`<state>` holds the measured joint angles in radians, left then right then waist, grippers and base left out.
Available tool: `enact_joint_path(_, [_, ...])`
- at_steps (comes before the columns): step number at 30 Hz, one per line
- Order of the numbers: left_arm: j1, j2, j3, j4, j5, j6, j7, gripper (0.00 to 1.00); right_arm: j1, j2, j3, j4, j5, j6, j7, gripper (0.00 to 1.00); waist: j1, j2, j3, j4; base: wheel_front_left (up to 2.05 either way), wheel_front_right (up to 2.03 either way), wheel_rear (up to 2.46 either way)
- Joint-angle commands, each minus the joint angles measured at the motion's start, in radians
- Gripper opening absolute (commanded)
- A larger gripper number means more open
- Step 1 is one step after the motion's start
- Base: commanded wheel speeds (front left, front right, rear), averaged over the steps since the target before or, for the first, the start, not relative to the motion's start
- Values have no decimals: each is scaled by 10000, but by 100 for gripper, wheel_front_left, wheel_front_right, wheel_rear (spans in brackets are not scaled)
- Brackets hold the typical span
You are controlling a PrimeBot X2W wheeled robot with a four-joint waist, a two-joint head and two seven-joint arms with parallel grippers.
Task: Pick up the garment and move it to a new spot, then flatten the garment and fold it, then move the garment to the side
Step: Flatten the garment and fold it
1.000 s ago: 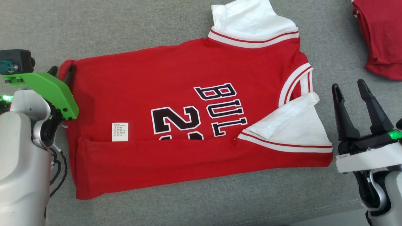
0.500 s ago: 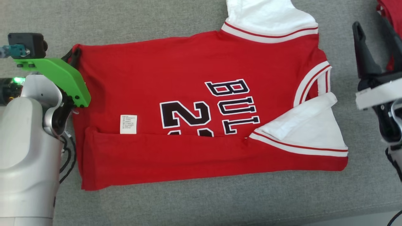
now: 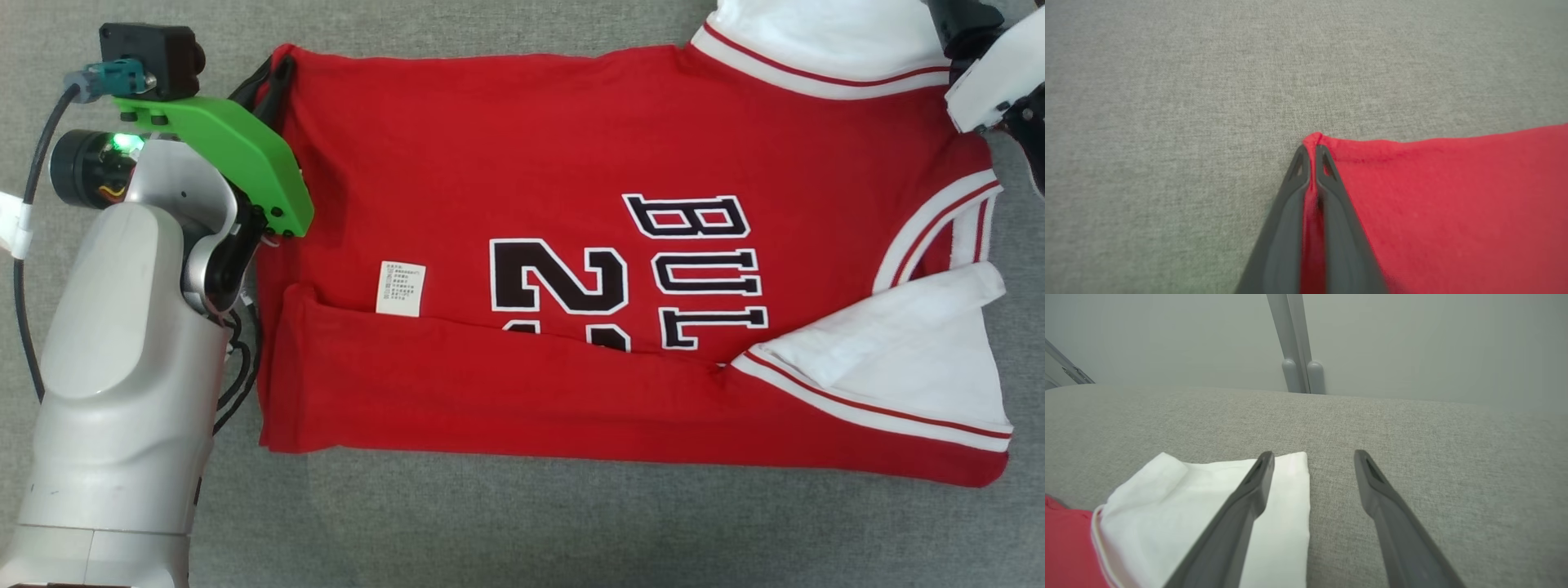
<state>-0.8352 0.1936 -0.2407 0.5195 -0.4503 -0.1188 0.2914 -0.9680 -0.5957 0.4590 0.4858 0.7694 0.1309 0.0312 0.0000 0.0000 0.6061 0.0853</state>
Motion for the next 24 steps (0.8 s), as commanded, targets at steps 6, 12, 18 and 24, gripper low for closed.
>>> enact_joint_path(6, [-193, -163, -190, 462, -143, -5, -137, 0, -1282, -463, 1197, 671, 746, -2, 1518, 100, 0, 0, 463, 402, 0, 0, 0])
enact_joint_path(12, [-312, -236, -347, 756, -230, -8, -285, 0, -2140, -686, 2369, 1067, 1314, -1, 2546, 100, 0, 0, 629, 495, 0, 0, 0])
enact_joint_path(18, [-336, -182, -495, 838, -332, -24, -447, 0, -2540, -945, 2966, 1101, 1734, -2, 2495, 0, 0, 0, 576, 510, 0, 0, 0])
enact_joint_path(24, [-167, 101, -627, 455, -381, -60, -718, 0, -2164, -1286, 3153, 669, 2168, -2, 972, 0, 0, 0, 63, 302, 0, 0, 0])
